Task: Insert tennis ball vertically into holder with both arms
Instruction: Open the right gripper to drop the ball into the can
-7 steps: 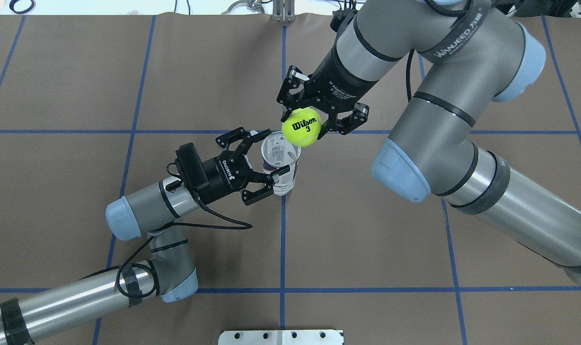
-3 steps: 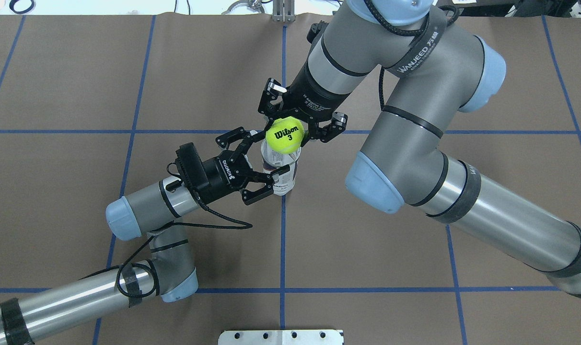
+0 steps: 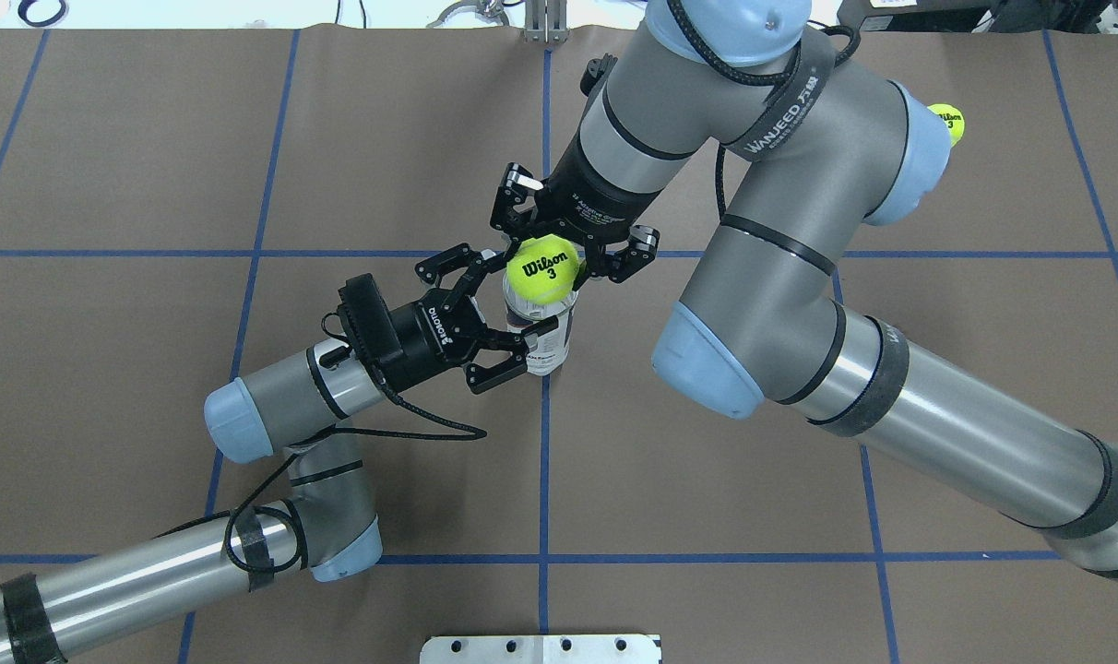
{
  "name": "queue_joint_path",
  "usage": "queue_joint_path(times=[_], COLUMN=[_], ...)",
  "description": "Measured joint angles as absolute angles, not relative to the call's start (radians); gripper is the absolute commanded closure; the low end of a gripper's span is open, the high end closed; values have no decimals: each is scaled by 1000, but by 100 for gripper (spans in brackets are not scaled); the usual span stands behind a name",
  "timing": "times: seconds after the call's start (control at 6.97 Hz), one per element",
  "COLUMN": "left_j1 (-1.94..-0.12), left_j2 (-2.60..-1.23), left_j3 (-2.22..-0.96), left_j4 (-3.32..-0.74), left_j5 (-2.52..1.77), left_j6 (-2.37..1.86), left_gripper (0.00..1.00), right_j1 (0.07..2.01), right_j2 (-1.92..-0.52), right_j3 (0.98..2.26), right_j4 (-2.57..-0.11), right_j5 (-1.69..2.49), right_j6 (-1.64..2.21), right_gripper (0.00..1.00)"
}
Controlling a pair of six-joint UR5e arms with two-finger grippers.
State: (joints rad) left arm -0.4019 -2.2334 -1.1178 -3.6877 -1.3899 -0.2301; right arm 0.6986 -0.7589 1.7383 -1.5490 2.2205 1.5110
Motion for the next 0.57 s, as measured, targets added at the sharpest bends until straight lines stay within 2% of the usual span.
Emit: queue_joint_path(times=[0.57], left_j1=[-402], left_j2=[-2233], left_j3=[-1117], left_j4=[-3688], left_j5=[-1390], left_j6=[-230], left_gripper=[13], right_j1=[694], right_j2=[-759], right_j3=[1740], right_j4=[-1549], right_j5=[2202], right_j6=[1509], right_gripper=[1])
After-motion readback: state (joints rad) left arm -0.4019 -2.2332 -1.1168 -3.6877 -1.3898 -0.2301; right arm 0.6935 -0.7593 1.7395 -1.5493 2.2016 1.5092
